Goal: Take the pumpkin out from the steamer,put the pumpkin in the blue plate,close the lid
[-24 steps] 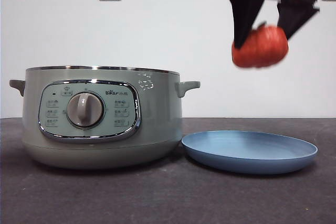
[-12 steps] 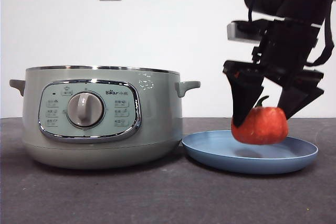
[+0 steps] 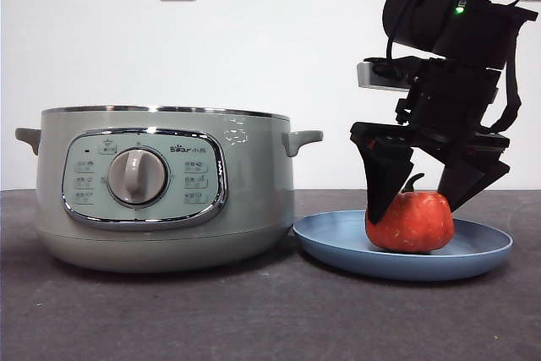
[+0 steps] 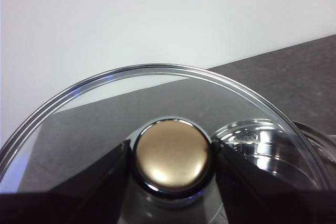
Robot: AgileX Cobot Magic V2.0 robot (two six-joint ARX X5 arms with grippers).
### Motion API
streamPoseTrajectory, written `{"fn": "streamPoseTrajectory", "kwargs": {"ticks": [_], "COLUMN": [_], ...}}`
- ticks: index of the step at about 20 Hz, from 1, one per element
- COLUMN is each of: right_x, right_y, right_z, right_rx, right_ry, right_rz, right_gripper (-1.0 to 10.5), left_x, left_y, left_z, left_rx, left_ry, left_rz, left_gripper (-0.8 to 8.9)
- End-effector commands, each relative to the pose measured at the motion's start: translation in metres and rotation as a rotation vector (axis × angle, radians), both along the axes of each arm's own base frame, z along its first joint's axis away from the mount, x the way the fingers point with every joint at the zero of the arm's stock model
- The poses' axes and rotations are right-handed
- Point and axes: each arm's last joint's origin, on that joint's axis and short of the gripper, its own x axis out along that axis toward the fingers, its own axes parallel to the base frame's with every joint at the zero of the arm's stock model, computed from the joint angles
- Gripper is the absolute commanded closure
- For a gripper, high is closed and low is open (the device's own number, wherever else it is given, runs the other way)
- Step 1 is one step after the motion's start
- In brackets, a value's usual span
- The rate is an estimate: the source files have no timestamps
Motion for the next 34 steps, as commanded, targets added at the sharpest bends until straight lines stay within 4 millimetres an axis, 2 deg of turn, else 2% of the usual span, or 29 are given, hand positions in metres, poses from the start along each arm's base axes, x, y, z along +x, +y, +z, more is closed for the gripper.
{"fn": "streamPoseTrajectory", "kwargs": {"ticks": [1,4,7,11,17,21,27,34], "right_x": [-0.001,-0.001,-0.004,-0.02,-0.064,-0.094,-0.121,-0.127], "right_y": [0.0,0.0,-0.001,-0.009,-0.031,-0.045,-0.06,-0.062], "right_z": [-0.005,-0.005,0.005,0.042,0.112,0.14,0.156,0.157], "right_rx": [-0.004,0.01,0.022,0.064,0.164,0.211,0.201,0.194], "right_ry": [0.012,0.022,-0.003,-0.089,-0.305,-0.403,-0.472,-0.459], "right_rz": [-0.008,-0.028,-0.028,-0.027,-0.031,-0.032,-0.068,-0.068], "right_gripper": [4.3,4.4,4.4,4.4,4.4,4.4,4.4,4.4], "left_x": [0.002,0.013,0.03,0.061,0.114,0.141,0.166,0.177], "left_y": [-0.001,-0.007,-0.017,-0.034,-0.063,-0.077,-0.09,-0.1], "left_z": [0.008,0.004,-0.003,-0.017,-0.041,-0.06,-0.087,-0.109], "left_rx": [-0.012,-0.002,0.004,0.012,-0.03,-0.038,-0.051,-0.037], "left_ry": [-0.057,-0.014,0.048,0.145,0.228,0.274,0.368,0.468], "left_rz": [-0.006,-0.044,-0.103,-0.193,-0.311,-0.345,-0.378,-0.403], "left_gripper": [8.22,8.22,8.22,8.22,8.22,8.22,8.22,8.22]}}
